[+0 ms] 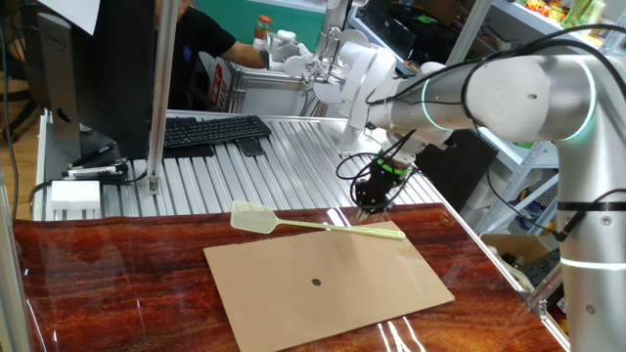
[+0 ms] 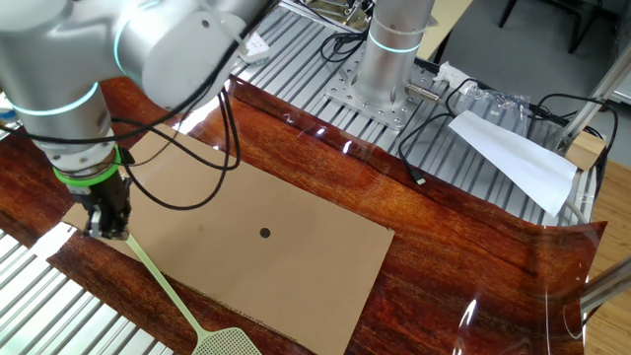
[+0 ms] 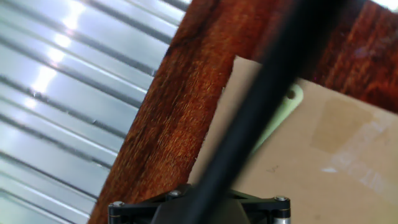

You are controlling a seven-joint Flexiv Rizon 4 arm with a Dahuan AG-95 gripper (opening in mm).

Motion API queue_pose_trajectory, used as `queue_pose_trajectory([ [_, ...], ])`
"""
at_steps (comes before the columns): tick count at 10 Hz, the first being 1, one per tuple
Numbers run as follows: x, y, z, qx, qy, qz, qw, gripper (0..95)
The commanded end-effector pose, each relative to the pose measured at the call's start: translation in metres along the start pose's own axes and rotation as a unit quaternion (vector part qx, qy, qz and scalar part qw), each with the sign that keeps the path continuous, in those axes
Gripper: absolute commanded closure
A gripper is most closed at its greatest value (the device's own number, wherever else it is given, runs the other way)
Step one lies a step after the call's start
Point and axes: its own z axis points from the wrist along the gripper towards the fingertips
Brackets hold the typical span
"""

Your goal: Swat with a flyswatter

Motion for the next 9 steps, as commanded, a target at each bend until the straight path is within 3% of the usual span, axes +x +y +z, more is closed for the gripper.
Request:
queue_pose_trajectory([
  [1,0.0008,-0.0024,-0.0007,-0.015,-0.001,0.054,0.9984,95.0],
  [3,-0.0007,-0.0039,0.0005,-0.020,0.000,0.084,0.9963,95.0],
  [6,-0.0028,-0.0038,-0.0006,-0.023,0.015,0.129,0.9913,95.0],
  [8,-0.0041,-0.0035,-0.0011,-0.018,0.018,0.134,0.9906,95.0],
  [9,-0.0047,-0.0042,-0.0006,-0.005,0.016,0.128,0.9917,95.0],
])
